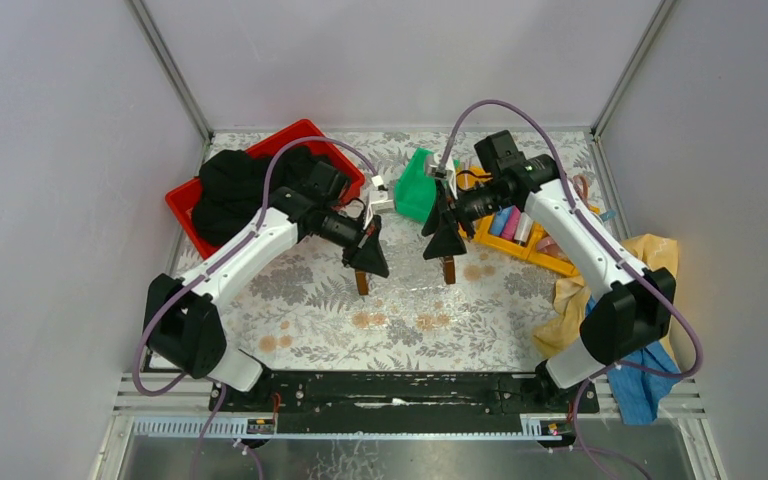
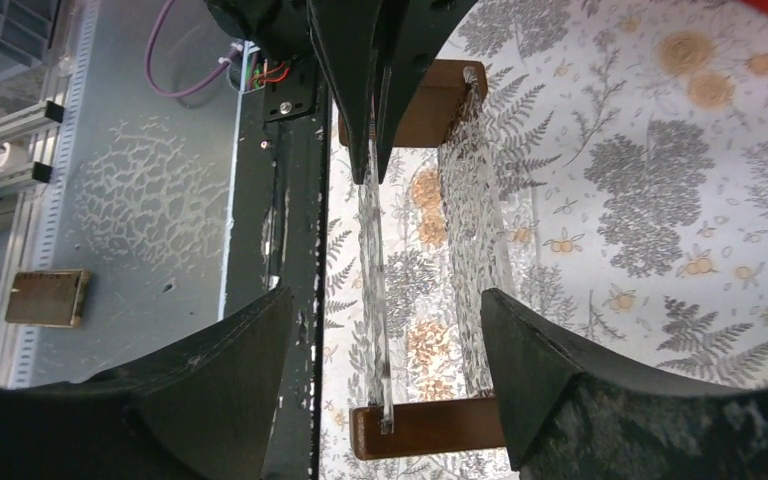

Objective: Prepare toiletry sets of a toothbrush and toothpaste on the tray

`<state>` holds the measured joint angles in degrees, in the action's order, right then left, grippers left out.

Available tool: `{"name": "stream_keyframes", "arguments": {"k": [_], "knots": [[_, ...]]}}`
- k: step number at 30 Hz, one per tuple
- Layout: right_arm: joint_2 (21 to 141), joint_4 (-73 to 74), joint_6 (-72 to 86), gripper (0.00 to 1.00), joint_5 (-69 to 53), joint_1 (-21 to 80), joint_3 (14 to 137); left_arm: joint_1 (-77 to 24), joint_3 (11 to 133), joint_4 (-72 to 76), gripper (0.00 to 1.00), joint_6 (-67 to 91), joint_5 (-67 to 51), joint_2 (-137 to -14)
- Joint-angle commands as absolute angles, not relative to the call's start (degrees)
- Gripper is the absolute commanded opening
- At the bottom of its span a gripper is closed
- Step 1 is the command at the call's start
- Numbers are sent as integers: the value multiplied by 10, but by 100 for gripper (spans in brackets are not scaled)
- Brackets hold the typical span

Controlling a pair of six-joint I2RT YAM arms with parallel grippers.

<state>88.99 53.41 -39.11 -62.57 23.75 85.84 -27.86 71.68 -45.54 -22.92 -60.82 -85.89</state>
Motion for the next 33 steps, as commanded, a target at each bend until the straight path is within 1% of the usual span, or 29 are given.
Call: {"name": "stream_keyframes", "arguments": {"k": [1, 10, 16, 19, 20, 21, 23, 26, 27, 28, 31, 32, 33], "knots": [[896, 561, -386, 75, -632, 259, 877, -285, 738, -458, 0, -249, -617, -858], [922, 577, -399, 63, -628, 283, 857, -287, 751, -457, 0, -245, -616, -866], [925, 576, -406, 60, -609, 302, 843, -287, 756, -458, 0, -244, -622, -866], [927, 577, -408, 54, -607, 306, 842, -287, 758, -458, 0, -244, -623, -867], [928, 577, -407, 50, -606, 308, 841, -288, 759, -458, 0, -244, -624, -867], [929, 577, -407, 43, -604, 310, 842, -287, 760, -458, 0, -244, -625, -867], [931, 577, -407, 26, -600, 312, 844, -287, 760, -458, 0, -244, -627, -867], [933, 577, -408, 4, -604, 311, 848, -287, 761, -458, 0, -241, -629, -868], [933, 575, -407, 0, -608, 311, 849, -287, 762, -459, 2, -240, -628, -868], [933, 575, -405, 0, -614, 311, 850, -287, 761, -454, 10, -235, -625, -866], [938, 578, -403, 0, -634, 311, 855, -287, 741, -407, 46, -191, -603, -838], [942, 581, -403, 0, -640, 311, 858, -287, 728, -388, 56, -179, -593, -824], [947, 586, -406, 0, -644, 310, 861, -286, 719, -367, 63, -165, -577, -808]]}}
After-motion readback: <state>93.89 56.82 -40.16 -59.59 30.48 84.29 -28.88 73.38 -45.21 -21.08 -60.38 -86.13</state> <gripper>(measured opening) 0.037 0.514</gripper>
